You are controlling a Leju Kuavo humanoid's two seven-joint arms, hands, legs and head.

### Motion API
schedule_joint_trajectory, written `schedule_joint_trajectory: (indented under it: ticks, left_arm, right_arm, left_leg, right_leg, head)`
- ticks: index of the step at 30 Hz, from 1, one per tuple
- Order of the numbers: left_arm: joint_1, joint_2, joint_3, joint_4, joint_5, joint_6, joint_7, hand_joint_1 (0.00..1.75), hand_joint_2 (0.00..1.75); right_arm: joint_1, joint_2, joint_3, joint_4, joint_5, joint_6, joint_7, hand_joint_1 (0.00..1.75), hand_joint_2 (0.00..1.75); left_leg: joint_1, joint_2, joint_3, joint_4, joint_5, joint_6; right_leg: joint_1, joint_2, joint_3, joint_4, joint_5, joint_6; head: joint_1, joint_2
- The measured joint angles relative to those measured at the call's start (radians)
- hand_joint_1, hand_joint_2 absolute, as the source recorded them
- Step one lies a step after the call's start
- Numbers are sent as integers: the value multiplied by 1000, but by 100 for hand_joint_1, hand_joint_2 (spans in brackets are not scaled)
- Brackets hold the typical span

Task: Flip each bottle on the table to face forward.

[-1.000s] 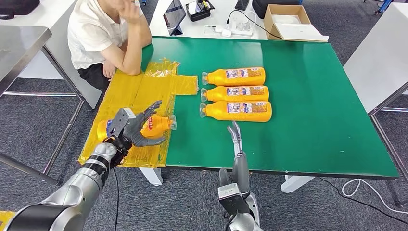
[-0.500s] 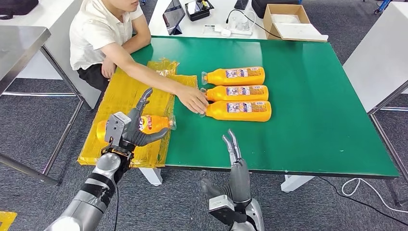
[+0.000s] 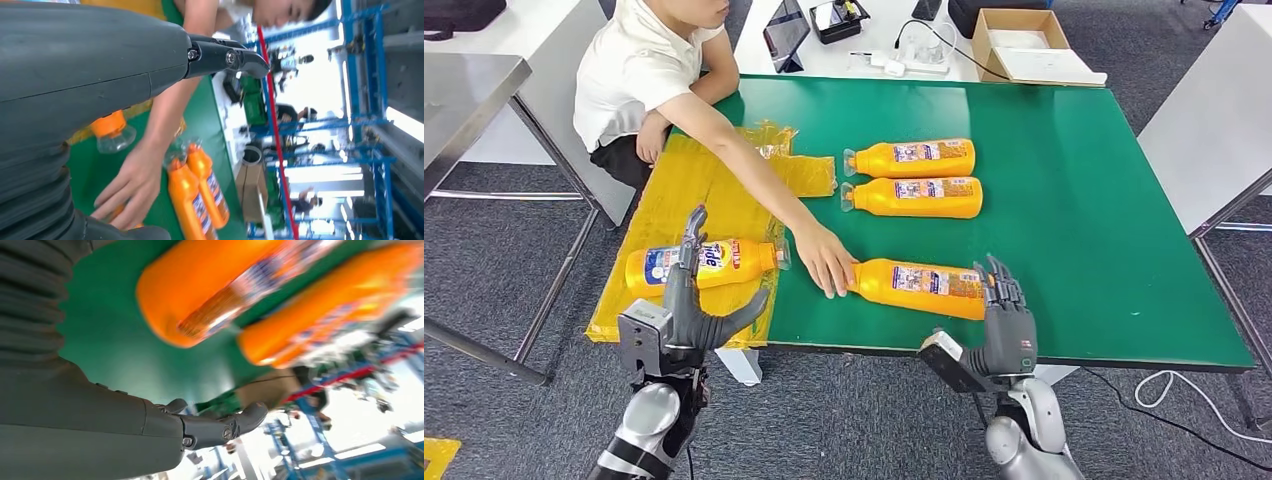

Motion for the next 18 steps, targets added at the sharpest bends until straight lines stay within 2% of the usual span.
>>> schedule_joint_trajectory:
  ticks: [4, 9, 18]
  left_arm:
    - [15, -1, -1, -29, 0, 6, 3, 0, 175]
    - [15, -2, -3, -34, 7, 1, 2, 0, 175]
    - [-5, -17, -16, -20, 26, -17, -2, 0, 175]
  right_arm:
    - [-90, -18, -19, 98, 66, 20, 34, 0, 175]
    - [-165, -22, -20, 179, 85, 31, 44, 0, 175]
    - [-263, 12, -15, 355, 80, 128, 55, 0, 175]
  left_leg:
    - [0, 0, 0, 0, 0, 0]
    - [0, 0, 0, 0, 0, 0]
    - [0, 0, 0, 0, 0, 0]
  right_leg:
    - [0, 0, 0, 0, 0, 0]
    - [0, 0, 0, 0, 0, 0]
    - [0, 0, 0, 0, 0, 0]
  head:
    - [0, 0]
    - [0, 0]
    - [0, 0]
